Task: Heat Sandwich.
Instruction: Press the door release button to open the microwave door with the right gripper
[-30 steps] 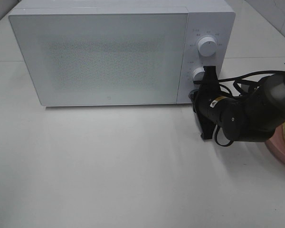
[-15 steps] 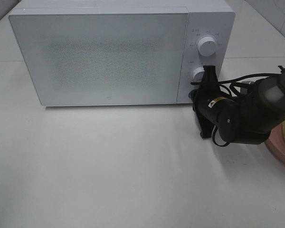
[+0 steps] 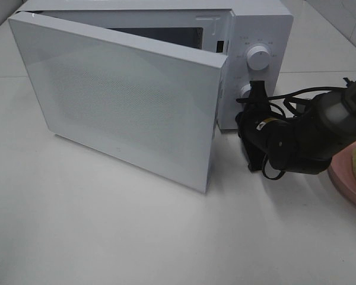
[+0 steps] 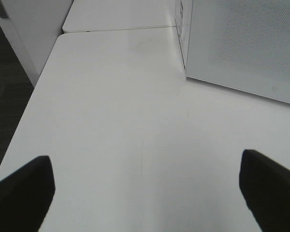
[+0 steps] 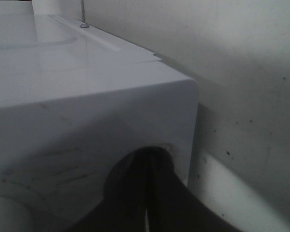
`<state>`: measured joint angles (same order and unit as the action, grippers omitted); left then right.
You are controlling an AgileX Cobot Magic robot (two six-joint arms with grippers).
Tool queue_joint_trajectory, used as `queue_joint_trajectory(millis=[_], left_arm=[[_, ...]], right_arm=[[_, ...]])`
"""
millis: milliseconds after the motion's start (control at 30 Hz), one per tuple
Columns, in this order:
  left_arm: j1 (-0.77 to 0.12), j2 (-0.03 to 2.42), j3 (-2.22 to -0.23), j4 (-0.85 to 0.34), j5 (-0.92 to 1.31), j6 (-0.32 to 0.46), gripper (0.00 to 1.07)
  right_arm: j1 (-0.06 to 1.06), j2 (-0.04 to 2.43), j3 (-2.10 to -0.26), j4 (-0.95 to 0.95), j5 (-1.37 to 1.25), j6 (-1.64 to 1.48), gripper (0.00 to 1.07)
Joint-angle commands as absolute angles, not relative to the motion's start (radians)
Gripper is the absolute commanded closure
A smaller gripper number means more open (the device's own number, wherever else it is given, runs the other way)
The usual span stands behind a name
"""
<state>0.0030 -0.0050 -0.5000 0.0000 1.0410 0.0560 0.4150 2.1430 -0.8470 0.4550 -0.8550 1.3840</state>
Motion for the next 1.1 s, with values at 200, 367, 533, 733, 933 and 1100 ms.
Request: queue_joint_trajectory(millis=[200,367,533,733,933,1100], left_arm=[[0.003,-0.033,-0.499,-0.007,1.039,0.051,0.09],[0.003,-0.033,-0.499,-0.007,1.039,0.051,0.09],[0.003,-0.033,-0.499,-0.007,1.039,0.051,0.09],[0.003,-0.033,-0.499,-0.007,1.039,0.051,0.09],[0.003,-0.033,-0.499,-0.007,1.039,0.051,0.09],[0.003,-0.033,-0.499,-0.007,1.039,0.051,0.09]], right_arm=[[0.369,2.13,-0.956,0.411,-1.101,1.362,1.07],[0.369,2.129,-0.954,0.388,-1.066,1.368,1.07],[0.369,2.129,-0.952,0.364,-1.039,1.386,1.07],[0.369,2.129,-0.952,0.357,-1.02,1.386,1.07],[0.369,2.129,-0.951,0.342,-0.982,1.387,1.07],[0.369,2.098,-0.9,0.338,-0.938,1.397,1.07]])
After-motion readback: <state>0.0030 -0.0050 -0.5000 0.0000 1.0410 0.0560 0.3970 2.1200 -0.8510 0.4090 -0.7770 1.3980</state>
